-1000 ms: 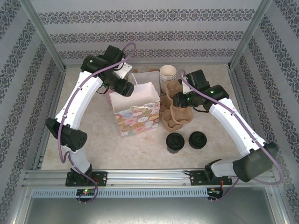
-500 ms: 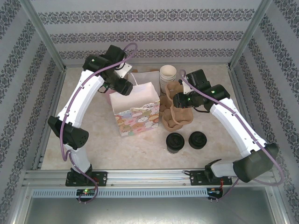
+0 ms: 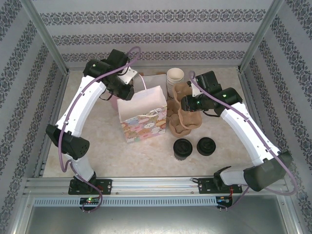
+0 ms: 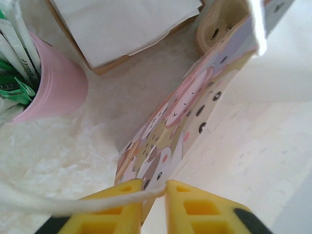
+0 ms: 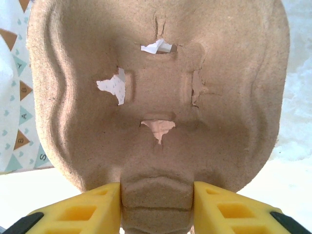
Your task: Pack the takeout coffee
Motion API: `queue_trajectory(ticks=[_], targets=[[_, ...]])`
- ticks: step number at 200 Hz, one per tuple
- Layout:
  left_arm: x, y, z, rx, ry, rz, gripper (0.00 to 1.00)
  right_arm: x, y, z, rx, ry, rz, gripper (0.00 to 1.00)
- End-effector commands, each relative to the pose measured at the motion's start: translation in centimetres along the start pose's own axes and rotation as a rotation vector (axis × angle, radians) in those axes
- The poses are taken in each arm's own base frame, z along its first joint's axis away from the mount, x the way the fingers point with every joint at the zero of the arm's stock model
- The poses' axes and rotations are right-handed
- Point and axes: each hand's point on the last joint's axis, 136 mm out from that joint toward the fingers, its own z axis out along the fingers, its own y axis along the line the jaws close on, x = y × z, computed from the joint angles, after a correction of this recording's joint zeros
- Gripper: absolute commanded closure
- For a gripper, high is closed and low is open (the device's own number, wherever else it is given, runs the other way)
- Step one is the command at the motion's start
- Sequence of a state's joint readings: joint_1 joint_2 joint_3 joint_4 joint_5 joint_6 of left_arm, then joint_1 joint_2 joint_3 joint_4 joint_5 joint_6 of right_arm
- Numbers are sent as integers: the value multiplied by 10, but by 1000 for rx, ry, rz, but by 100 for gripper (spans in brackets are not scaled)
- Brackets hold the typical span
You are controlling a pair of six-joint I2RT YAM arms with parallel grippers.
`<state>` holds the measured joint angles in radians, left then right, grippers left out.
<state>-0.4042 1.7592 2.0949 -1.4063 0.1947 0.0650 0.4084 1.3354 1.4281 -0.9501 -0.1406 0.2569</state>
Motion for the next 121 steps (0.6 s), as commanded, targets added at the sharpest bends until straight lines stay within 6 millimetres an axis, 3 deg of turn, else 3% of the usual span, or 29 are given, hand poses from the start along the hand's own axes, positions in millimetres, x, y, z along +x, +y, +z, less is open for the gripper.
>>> queue_trajectory(ticks=[1, 63, 71, 121], targets=[[6, -11, -21, 47, -61, -25, 84, -7, 7, -17, -19, -42, 0, 59], [19, -11, -27, 44, -129, -62, 93, -6, 8, -21, -28, -46, 3, 60], [21, -11, -27, 45, -120, -86, 100, -7, 8, -21, -25, -47, 5, 60], [33, -30, -36, 169, -177, -332, 100, -16, 7, -34, -6, -85, 32, 61]])
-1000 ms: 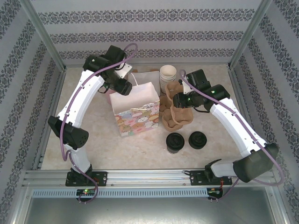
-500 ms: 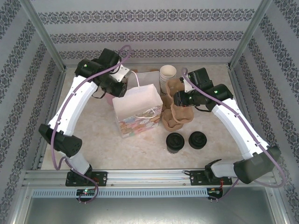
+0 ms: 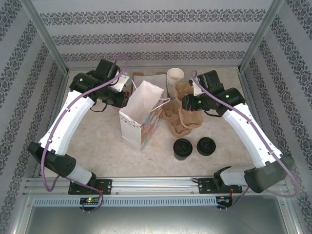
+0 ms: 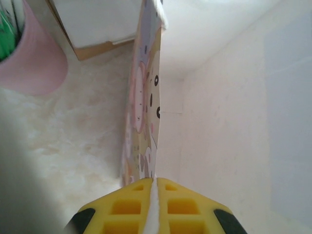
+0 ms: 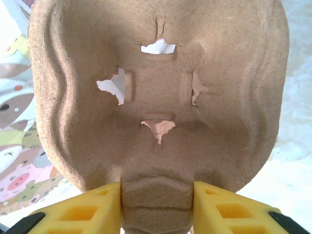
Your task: Pack the takeout coffee
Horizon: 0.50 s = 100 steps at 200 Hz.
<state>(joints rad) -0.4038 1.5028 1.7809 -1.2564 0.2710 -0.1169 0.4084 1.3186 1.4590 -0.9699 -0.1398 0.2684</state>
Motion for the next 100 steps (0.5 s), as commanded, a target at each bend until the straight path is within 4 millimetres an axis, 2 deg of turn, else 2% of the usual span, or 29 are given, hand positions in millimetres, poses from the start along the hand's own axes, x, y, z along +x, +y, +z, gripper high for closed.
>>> queue_trajectory(ticks=[1, 45, 77, 100], targets=[[0, -14, -18, 91, -90, -171, 100, -12, 4, -21, 1, -59, 25, 61], [10, -11, -51, 119, -322, -380, 100, -22, 13, -36, -32, -110, 66, 61], [19, -16, -60, 131, -439, -495, 100, -34, 19, -47, -50, -158, 77, 61], [25, -19, -54, 112, -470, -546, 100, -41, 21, -52, -50, -175, 85, 61]])
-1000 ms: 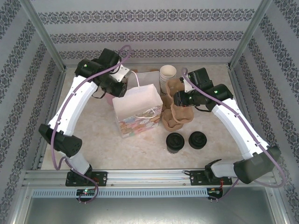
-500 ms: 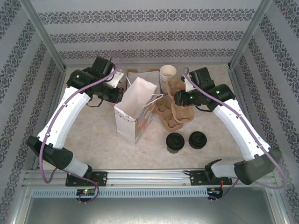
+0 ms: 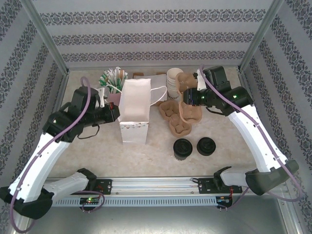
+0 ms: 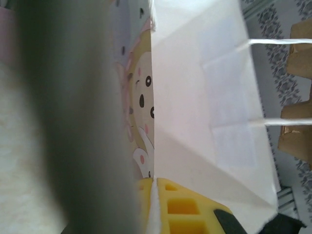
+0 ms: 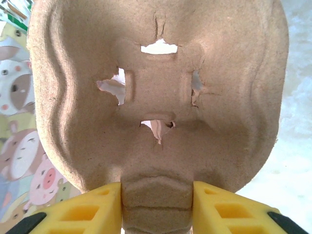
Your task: Pack the takeout coffee
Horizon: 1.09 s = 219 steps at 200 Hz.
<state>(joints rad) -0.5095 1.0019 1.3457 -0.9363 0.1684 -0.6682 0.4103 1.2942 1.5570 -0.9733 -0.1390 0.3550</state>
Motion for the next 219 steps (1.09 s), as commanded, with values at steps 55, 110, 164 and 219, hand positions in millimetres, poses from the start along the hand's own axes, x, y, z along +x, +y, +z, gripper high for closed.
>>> queue_trajectory(ticks=[55, 110, 164, 219], targets=[[5, -37, 27, 102, -166, -238, 100, -31, 20, -26, -32, -104, 14, 61], [13, -39, 30, 179, -232, -351, 100, -59, 47, -47, -37, -190, -42, 61], [28, -42, 45, 199, -200, -362, 100, -73, 81, -60, -59, -252, -111, 61], [26, -45, 39, 219, -212, -346, 100, -87, 97, -78, -70, -323, -129, 61]])
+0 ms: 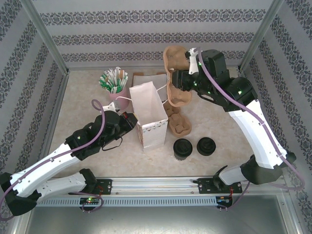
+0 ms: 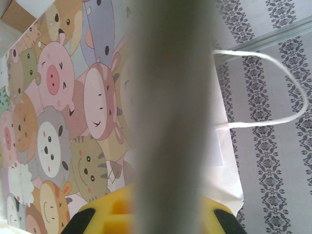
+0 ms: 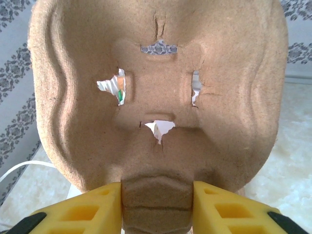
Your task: Pack the takeout coffee
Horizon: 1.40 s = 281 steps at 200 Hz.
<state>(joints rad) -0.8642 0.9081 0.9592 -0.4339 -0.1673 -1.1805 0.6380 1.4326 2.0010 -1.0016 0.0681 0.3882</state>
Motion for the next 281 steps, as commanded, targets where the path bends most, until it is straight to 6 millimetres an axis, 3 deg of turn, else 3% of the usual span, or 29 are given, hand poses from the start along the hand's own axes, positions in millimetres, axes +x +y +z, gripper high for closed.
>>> queue_trajectory(ticks=[1, 30, 64, 80, 95, 124, 174, 199, 226, 281], targets=[[-8, -18, -8, 73, -41, -15, 100, -16, 8, -12, 5, -63, -18, 61], [-2, -17, -4, 99, -24, -29, 100, -17, 29, -9, -27, -69, -39, 61], [3, -15, -4, 120, -10, -31, 81, -6, 54, 10, -73, -41, -55, 61], [6, -16, -6, 136, 0, -21, 68, 2, 62, 22, -83, -13, -62, 61], [5, -14, -8, 132, -5, 13, 47, 6, 69, 30, -86, -2, -69, 61], [0, -12, -23, 135, -21, 80, 30, 14, 79, 43, -91, 20, -77, 61], [-23, 1, -63, 85, -107, 208, 15, 34, 84, 71, -44, 74, -102, 61], [-32, 10, -74, 5, -126, 290, 14, 44, 88, 84, -31, 102, -116, 61], [-44, 14, -78, -61, -167, 347, 23, 54, 89, 95, -5, 132, -137, 62], [-46, 7, -67, -42, -187, 353, 37, 73, 89, 106, 43, 184, -171, 62]])
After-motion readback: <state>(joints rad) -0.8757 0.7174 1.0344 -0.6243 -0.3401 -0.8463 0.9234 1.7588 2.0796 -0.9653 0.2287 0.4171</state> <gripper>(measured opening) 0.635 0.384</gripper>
